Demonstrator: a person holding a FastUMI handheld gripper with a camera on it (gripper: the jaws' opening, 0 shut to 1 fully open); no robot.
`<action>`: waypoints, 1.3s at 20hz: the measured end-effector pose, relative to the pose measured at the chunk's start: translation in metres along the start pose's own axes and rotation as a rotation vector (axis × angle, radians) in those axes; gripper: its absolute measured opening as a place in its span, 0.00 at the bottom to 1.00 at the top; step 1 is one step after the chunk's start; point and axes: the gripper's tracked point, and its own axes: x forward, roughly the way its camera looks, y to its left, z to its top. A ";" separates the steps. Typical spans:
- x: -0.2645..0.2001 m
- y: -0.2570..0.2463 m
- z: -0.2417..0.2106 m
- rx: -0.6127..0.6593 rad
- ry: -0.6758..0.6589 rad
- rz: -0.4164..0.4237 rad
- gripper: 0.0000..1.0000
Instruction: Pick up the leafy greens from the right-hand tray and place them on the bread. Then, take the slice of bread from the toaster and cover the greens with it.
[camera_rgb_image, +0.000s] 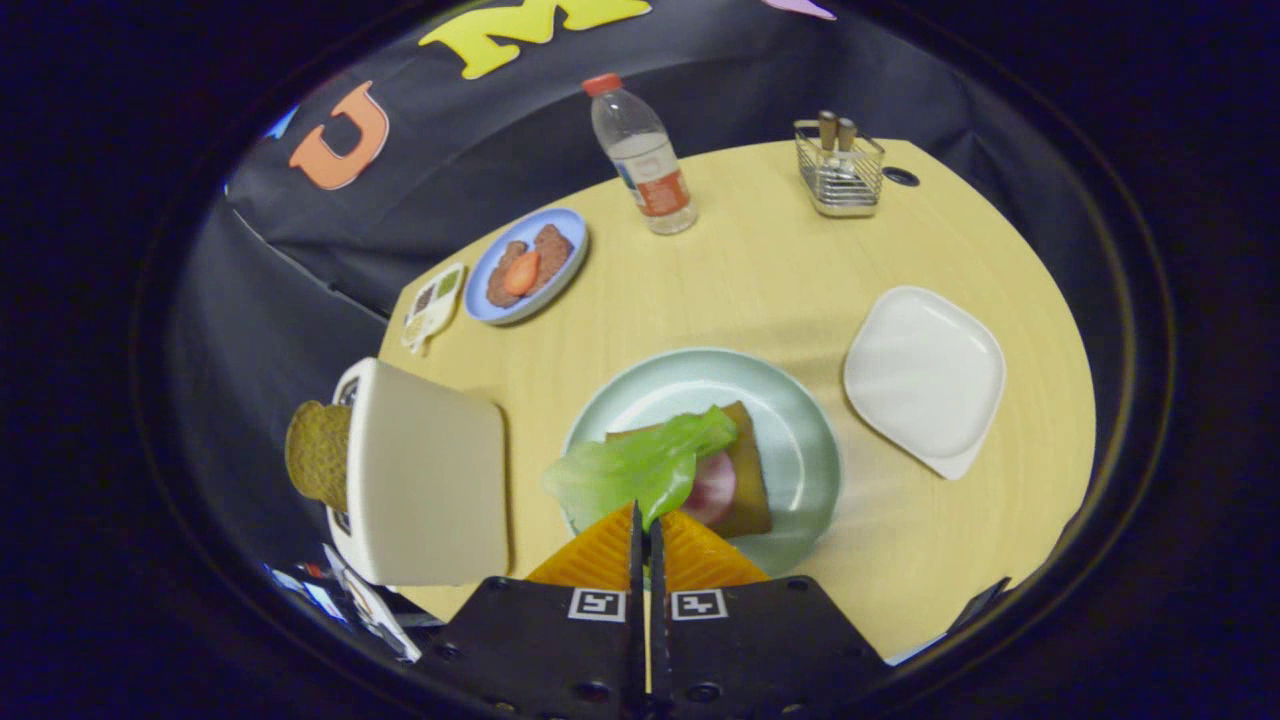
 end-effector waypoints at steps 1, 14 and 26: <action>0.003 -0.010 -0.003 -0.010 0.005 -0.031 0.02; -0.049 0.005 0.023 -0.135 -0.166 -0.147 0.84; -0.078 0.188 0.030 -0.314 -0.303 -0.038 0.94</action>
